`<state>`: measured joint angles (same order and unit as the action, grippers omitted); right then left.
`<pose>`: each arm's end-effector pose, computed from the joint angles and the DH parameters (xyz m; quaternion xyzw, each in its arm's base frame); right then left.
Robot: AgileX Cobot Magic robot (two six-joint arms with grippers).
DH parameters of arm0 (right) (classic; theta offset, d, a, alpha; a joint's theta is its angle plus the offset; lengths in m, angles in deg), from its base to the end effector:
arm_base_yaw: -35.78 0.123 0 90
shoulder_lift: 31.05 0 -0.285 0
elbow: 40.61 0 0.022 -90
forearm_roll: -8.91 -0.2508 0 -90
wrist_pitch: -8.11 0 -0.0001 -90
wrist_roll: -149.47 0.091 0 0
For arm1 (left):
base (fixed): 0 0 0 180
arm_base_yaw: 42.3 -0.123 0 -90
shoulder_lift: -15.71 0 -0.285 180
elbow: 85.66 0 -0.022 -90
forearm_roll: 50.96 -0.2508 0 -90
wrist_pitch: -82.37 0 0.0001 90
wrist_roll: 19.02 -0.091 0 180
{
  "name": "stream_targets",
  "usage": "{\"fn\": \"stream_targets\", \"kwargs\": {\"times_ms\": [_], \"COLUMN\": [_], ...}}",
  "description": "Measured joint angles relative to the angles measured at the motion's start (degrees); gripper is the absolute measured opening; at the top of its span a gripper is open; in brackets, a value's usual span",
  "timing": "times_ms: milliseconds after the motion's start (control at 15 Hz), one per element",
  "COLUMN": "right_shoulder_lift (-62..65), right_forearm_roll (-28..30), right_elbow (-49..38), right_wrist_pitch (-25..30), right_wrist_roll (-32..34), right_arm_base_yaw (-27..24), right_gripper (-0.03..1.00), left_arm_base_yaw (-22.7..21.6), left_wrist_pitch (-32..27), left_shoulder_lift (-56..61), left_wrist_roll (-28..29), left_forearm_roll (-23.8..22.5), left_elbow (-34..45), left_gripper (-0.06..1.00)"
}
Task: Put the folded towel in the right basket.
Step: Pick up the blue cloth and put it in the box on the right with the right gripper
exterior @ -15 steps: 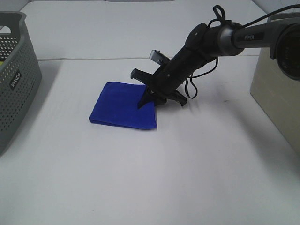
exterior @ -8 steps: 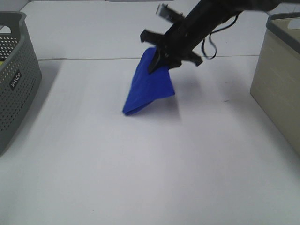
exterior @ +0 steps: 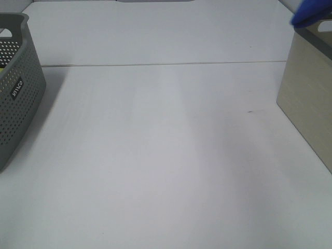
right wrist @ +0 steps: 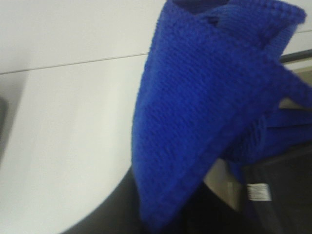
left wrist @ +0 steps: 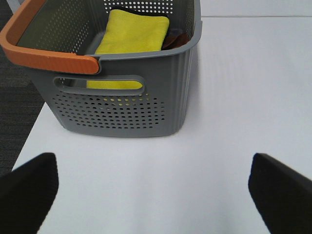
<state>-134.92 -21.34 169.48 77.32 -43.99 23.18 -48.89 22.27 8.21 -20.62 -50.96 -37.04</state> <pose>0.3553 -0.0355 0.4293 0.0035 0.9155 0.1849 0.3573 -0.0050 -0.0006 0.2780 -0.0370 0.8483 0.0377 0.5269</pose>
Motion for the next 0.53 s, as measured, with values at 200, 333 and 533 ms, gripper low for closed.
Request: {"fn": "stream_targets", "kwargs": {"times_ms": [200,333,533], "right_shoulder_lift": [2.18,1.09,-2.52], "right_forearm_roll": [7.73,17.02,22.57], "right_elbow": [0.0,-3.44,-10.31], "right_wrist_pitch": [0.23,0.57,0.69], "right_wrist_roll": [0.17,2.69,7.51], "right_arm_base_yaw": [-4.3,-5.16,-5.16], "right_gripper": [0.12,0.12,0.55], "left_arm_base_yaw": [0.0,0.0,0.0], "left_wrist_pitch": [0.0,0.0,0.0], "left_shoulder_lift": [0.0,0.0,0.0], "left_wrist_roll": [0.0,0.0,0.0], "left_forearm_roll": [0.0,0.0,0.0], "left_elbow": [0.0,0.0,0.0], "left_gripper": [0.99,0.99,0.99]}}
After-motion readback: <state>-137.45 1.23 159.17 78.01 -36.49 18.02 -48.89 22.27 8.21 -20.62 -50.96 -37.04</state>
